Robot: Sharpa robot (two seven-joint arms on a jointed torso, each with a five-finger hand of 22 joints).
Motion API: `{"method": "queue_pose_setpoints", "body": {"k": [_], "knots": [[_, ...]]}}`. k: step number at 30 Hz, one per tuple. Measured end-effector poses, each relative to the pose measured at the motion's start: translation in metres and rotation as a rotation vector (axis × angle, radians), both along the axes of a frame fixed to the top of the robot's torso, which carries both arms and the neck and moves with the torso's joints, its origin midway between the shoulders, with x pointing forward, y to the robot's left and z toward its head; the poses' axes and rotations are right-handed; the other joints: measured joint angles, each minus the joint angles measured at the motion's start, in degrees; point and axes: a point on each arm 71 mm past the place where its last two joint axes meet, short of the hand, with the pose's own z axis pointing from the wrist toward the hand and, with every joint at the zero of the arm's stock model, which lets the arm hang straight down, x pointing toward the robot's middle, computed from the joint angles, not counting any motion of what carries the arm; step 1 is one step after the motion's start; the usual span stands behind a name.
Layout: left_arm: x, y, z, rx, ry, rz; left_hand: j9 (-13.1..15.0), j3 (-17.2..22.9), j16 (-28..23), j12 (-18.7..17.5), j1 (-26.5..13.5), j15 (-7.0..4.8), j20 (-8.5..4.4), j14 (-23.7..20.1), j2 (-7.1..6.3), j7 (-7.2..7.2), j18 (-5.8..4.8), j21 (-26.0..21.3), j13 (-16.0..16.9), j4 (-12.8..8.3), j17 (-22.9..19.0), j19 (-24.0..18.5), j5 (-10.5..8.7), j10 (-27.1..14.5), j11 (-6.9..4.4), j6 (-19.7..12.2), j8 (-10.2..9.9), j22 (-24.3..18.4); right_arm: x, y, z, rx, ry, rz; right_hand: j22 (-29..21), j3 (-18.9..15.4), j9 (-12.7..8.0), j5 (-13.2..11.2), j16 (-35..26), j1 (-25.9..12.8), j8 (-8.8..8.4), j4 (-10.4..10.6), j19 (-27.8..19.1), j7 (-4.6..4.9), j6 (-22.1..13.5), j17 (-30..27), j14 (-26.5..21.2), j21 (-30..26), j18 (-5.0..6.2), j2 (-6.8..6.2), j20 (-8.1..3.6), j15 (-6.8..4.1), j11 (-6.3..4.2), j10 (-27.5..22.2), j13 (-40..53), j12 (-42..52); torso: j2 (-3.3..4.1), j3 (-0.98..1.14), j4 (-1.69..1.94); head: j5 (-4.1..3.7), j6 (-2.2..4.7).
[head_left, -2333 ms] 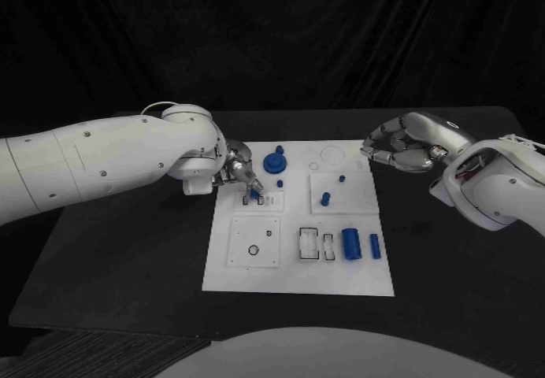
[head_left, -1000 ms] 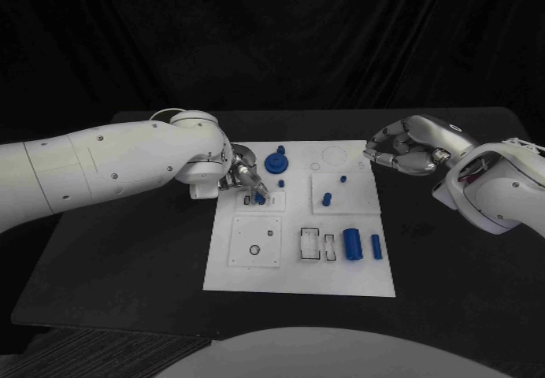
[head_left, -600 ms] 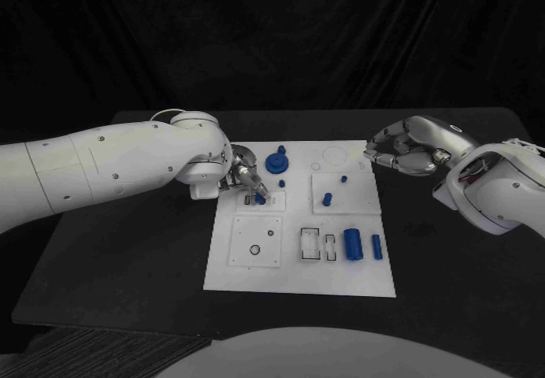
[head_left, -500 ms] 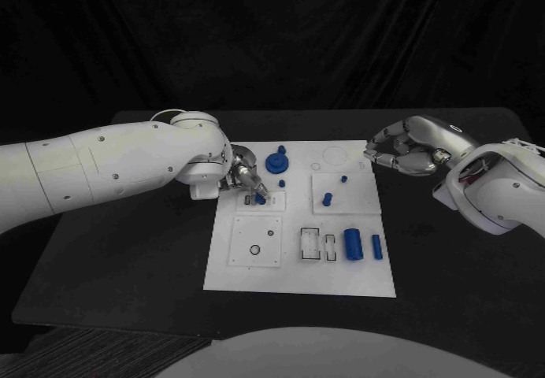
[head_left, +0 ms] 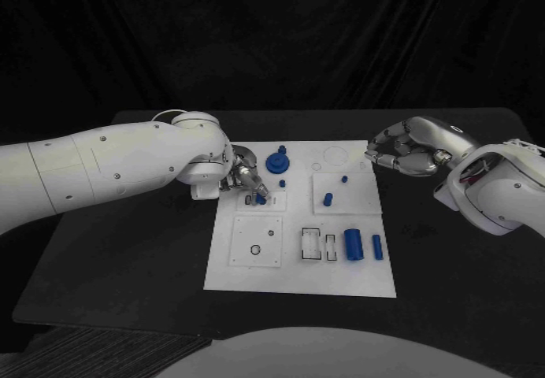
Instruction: Assemble the parts on the task board
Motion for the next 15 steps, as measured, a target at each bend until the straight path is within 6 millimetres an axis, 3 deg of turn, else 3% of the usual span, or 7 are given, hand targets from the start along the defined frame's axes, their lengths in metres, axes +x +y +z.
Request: {"method": "queue_pose_setpoints", "body": {"k": [4,9,10,15], "knots": [[0.0003,-0.0003,-0.0002,0.001,0.001,-0.001,0.1,0.0,0.0,0.0,-0.3,0.05,0.00,0.0,0.25,0.00,-0.01,-0.2,0.0,0.0,0.0,0.0,-0.55,0.0,0.00,0.0,-0.2,0.0,0.0000,0.0000,-0.0001,-0.001,0.001,0.000,0.0,0.0,0.0,0.0,0.0,0.0,0.00,0.0,0.0,0.00,0.0,0.0,0.0,0.0,0.00,0.00,0.00,0.00,0.00,0.0,0.0,0.0,0.00,0.01,-0.01,-0.09,0.00],[0.0009,-0.0008,-0.0004,0.003,0.003,-0.002,0.4,0.0,0.0,0.0,-0.8,0.05,0.00,0.0,0.83,0.01,0.00,-0.2,0.0,-0.1,0.0,0.0,-4.97,0.0,0.01,0.0,-0.6,0.0,0.0000,0.0000,-0.0003,-0.002,0.003,0.000,0.0,0.0,0.0,0.0,0.0,0.0,0.00,0.0,0.0,0.00,0.0,0.0,0.0,-0.2,0.00,0.00,0.00,0.00,0.00,0.0,0.0,0.0,0.00,0.02,-0.01,-0.13,0.00],[0.0011,-0.0009,-0.0004,0.003,0.003,-0.002,0.4,0.8,0.0,0.0,-0.9,0.05,0.00,0.0,0.84,0.02,0.00,-0.3,0.0,-1.2,0.0,0.0,-5.54,0.0,0.01,0.0,-0.6,0.0,0.0000,0.0000,-0.0003,-0.002,0.003,0.001,0.0,0.0,0.0,0.0,0.0,0.0,0.00,0.0,0.0,0.00,0.0,0.0,0.0,-0.2,0.00,0.00,0.00,0.00,0.00,0.0,0.0,0.0,0.00,0.02,-0.01,-0.11,0.00],[0.0019,-0.0010,-0.0002,0.005,0.005,-0.004,0.4,0.4,0.0,0.0,-1.6,0.05,0.00,0.0,1.57,0.02,0.00,-0.4,0.0,-1.7,0.0,0.0,-9.87,0.0,0.01,0.0,-1.0,0.0,0.0000,0.0002,-0.0005,-0.003,0.005,0.001,0.0,0.0,0.0,0.0,0.0,0.0,0.00,0.0,0.0,0.00,0.0,0.0,0.0,-0.2,0.00,0.00,0.00,0.00,0.00,0.0,0.0,0.0,0.00,0.03,-0.04,-0.07,0.00]]}}
